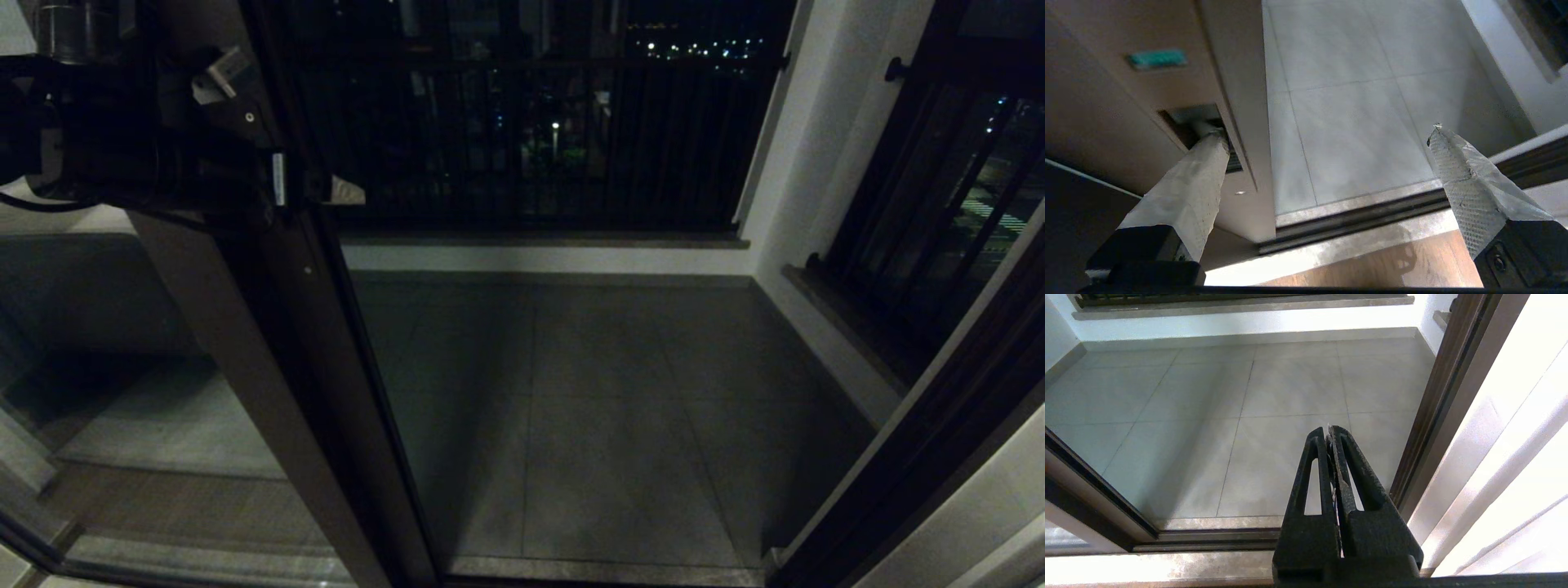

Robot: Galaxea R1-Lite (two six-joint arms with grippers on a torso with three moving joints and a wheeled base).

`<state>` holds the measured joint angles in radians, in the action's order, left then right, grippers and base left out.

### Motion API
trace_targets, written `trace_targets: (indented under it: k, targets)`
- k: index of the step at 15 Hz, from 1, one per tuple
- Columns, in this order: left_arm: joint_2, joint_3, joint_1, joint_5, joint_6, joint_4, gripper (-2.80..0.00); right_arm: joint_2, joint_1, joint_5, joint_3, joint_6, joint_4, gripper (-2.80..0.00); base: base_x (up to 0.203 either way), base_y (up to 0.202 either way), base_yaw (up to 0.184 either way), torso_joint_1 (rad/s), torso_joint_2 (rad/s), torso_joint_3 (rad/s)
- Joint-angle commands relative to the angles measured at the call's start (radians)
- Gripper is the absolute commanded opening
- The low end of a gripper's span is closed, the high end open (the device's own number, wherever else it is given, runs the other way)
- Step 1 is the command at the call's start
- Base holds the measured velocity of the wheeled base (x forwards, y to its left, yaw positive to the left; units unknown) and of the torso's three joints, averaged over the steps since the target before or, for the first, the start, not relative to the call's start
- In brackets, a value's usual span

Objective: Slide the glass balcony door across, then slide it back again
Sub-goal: Close the slid door

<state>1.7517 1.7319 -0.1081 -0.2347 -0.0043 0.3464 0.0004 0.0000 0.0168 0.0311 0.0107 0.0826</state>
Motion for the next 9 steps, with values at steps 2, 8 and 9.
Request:
trace_targets:
  k: [2,8,9]
  targets:
    - [0.008,-0.001,0.0,-0.04,0.0,0.003,0.0,0.0,0.0,0.0,0.0,0.0,0.0,-2.8,0.0,0.0,0.0,0.0,0.0,0.0]
    - [0.002,0.003,-0.008,-0.049,0.0,0.002,0.0,0.0,0.0,0.0,0.0,0.0,0.0,-2.8,0.0,0.0,0.0,0.0,0.0,0.0]
    - [0.002,0.003,-0.012,-0.051,0.0,0.002,0.0,0.0,0.0,0.0,0.0,0.0,0.0,-2.8,0.0,0.0,0.0,0.0,0.0,0.0]
